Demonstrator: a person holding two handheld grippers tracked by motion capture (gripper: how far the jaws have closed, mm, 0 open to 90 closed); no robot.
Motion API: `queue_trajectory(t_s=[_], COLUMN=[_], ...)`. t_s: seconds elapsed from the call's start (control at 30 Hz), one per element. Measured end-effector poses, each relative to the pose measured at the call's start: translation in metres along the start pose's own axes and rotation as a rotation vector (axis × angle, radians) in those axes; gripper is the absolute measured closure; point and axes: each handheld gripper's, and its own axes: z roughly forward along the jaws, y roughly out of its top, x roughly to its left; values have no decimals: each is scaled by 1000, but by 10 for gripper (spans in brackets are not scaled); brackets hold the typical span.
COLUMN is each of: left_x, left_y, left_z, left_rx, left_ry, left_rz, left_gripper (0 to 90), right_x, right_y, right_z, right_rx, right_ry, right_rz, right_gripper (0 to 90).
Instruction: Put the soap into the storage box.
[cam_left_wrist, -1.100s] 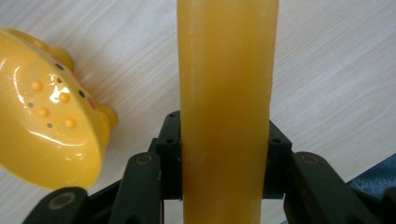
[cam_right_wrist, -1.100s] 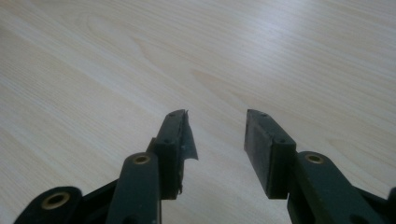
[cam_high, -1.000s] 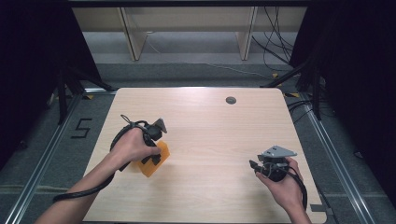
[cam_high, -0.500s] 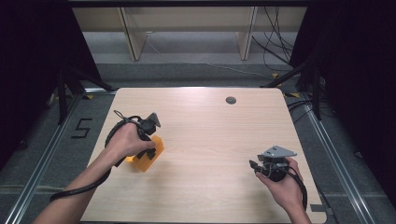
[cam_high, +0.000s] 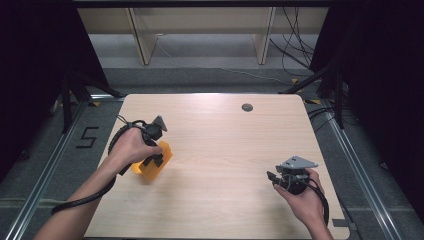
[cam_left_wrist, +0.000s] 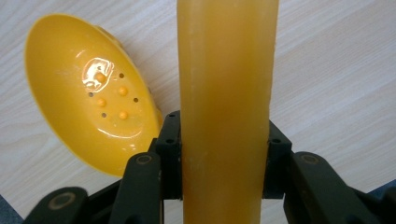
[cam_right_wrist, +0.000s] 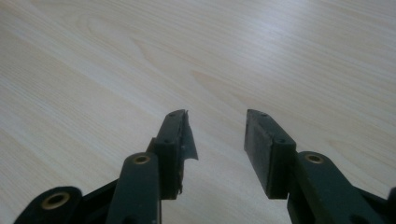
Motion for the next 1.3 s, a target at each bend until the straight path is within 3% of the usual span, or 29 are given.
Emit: queue_trajectory(t_s=[0.07,0.2,0.3,0.37,0.5,0.6,0.63,0.77,0.87,0.93,0.97,1.03,1.3], left_x=[3,7,9,12,16,19,21,26,30,32,35,36,46], left_y=[0,0,0,0,1,2,1,1,0,0,0,0,-1], left_z=[-2,-3,-3,-3,-6,-7,-7,-9,-7,-8,-8,-8,-8], left_rx=[15,-7,-10,-21,-1,-6,-25,-5,-24,-5,-7,-8,-15], left_ry=[0,0,-3,-4,-1,1,8,10,12,13,14,12,21], left_rz=[3,-25,-30,-42,-51,-66,-81,-97,-120,-116,-132,-135,-177], left_gripper=[605,605,605,605,605,605,605,605,605,605,605,605,605], right_x=[1,2,0,2,2,2,1,0,2,2,2,0,0], right_y=[0,0,0,0,0,0,0,0,0,0,0,0,0], right_z=[0,0,1,-1,-1,-1,0,1,-1,-1,-1,0,0], right_rx=[8,14,0,17,20,18,5,-4,13,18,17,4,-3], right_ry=[14,17,17,17,8,7,10,12,7,8,8,4,0], right_rz=[18,27,4,33,38,35,10,-3,28,34,36,8,4], right_gripper=[593,593,593,593,593,593,593,593,593,593,593,593,594])
